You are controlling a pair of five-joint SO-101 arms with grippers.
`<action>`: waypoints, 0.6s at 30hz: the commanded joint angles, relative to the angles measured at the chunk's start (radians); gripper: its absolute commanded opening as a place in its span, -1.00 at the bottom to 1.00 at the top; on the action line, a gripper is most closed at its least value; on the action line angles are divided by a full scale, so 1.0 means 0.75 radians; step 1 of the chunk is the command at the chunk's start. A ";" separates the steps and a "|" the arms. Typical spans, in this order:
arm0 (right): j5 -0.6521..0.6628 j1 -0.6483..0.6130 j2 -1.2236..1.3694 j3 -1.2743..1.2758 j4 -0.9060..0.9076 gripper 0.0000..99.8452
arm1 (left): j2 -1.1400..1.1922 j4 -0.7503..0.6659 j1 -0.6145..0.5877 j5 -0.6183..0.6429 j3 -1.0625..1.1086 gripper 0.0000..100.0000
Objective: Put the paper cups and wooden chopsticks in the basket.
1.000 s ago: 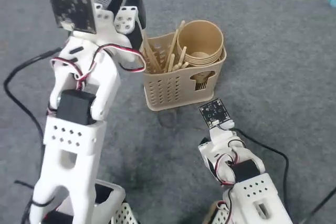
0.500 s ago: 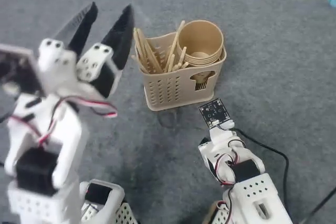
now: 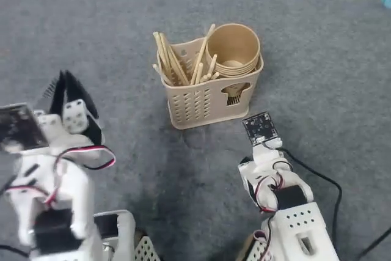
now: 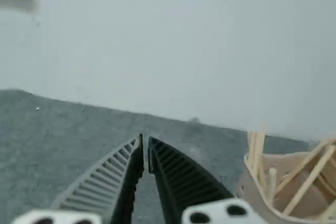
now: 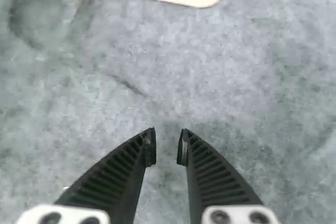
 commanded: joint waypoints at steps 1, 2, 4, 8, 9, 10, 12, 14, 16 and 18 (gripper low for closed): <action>-0.010 0.116 -0.021 -0.135 0.034 -0.87 | -0.262 -0.176 -0.014 -0.002 0.402 -0.98; -0.053 0.163 -0.021 -0.190 0.073 -0.92 | -0.338 -0.203 -0.012 -0.002 0.490 -0.98; -0.108 0.265 -0.021 -0.313 0.165 -0.99 | -0.475 -0.231 0.010 -0.002 0.631 -0.98; -0.110 0.382 -0.021 -0.532 0.367 -0.99 | -0.565 -0.213 0.072 0.000 0.780 -0.98; -0.110 0.402 -0.026 -0.579 0.427 -0.98 | -0.546 -0.213 0.078 0.000 0.799 -0.98; -0.102 0.422 -0.038 -0.628 0.484 -0.98 | -0.536 -0.215 0.080 0.000 0.815 -0.98; -0.065 0.453 -0.109 -0.691 0.586 -0.98 | -0.534 -0.215 0.080 0.002 0.854 -0.98; -0.035 0.459 -0.234 -0.716 0.672 -0.98 | -0.536 -0.215 0.082 0.002 0.905 -0.98; -0.004 0.461 -0.400 -0.708 0.752 -0.98 | -0.536 -0.213 0.080 -0.004 0.944 -0.98; 0.037 0.463 -0.568 -0.653 0.789 -0.99 | -0.536 -0.209 0.078 -0.006 0.979 -0.98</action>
